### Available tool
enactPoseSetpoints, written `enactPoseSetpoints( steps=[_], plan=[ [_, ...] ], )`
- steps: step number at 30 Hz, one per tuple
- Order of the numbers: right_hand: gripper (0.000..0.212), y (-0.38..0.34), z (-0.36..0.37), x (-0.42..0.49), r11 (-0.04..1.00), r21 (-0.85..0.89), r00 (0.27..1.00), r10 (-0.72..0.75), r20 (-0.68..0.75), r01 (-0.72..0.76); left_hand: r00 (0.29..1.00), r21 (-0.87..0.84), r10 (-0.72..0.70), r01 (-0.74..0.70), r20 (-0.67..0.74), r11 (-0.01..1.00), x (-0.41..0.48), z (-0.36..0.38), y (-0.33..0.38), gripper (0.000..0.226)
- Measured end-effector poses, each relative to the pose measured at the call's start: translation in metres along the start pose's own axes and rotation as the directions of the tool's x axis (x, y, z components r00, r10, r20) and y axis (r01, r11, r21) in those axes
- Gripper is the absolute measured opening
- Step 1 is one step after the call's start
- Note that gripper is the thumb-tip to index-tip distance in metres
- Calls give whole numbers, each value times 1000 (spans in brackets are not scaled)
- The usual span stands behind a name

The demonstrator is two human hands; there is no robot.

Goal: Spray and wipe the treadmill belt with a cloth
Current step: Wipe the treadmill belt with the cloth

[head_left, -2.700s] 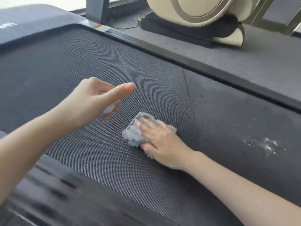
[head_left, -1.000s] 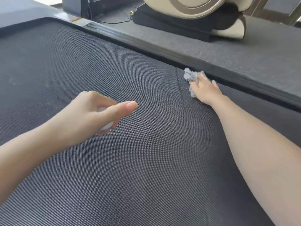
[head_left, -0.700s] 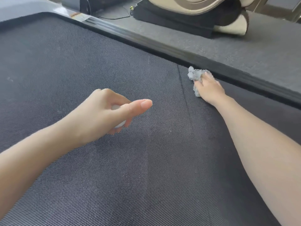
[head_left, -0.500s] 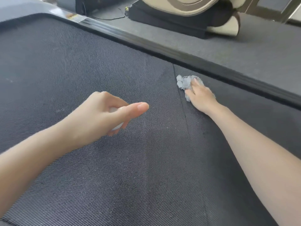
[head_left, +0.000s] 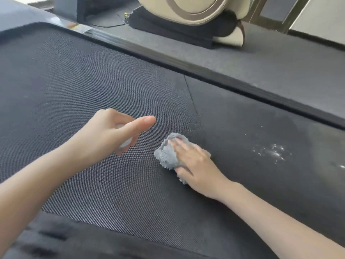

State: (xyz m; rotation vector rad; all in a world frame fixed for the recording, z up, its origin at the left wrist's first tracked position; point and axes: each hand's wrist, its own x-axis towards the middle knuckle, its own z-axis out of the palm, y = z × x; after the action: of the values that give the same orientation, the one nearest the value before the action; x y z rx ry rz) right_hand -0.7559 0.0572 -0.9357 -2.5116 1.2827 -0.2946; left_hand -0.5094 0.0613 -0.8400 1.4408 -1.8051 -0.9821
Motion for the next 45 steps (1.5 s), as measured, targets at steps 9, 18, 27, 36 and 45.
enactPoseSetpoints(
  steps=[9, 18, 27, 36, 45],
  plan=[
    [51, -50, 6, -76, 993, 4, 987, -117, 113, 117, 996, -38, 49, -47, 73, 998, -11, 17, 10, 99],
    [62, -18, -9, -129, 968, -75, 971, 239, 8, -237, 989, 14, 77, -79, 130, 997, -27, 54, 26, 87],
    [51, 73, -43, -196, 715, 65, 703, 697, -140, -696, 966, 195, -26, -26, 258, 980, -41, 82, 33, 71],
    [56, 85, -40, -202, 707, 90, 685, 703, -191, -701, 996, 417, -23, -13, 81, 909, -51, 121, 36, 71],
    [52, 74, -49, -200, 729, 92, 707, 682, -186, -678, 987, 441, 120, -60, -110, 895, 2, 138, 50, 69]
  ],
)
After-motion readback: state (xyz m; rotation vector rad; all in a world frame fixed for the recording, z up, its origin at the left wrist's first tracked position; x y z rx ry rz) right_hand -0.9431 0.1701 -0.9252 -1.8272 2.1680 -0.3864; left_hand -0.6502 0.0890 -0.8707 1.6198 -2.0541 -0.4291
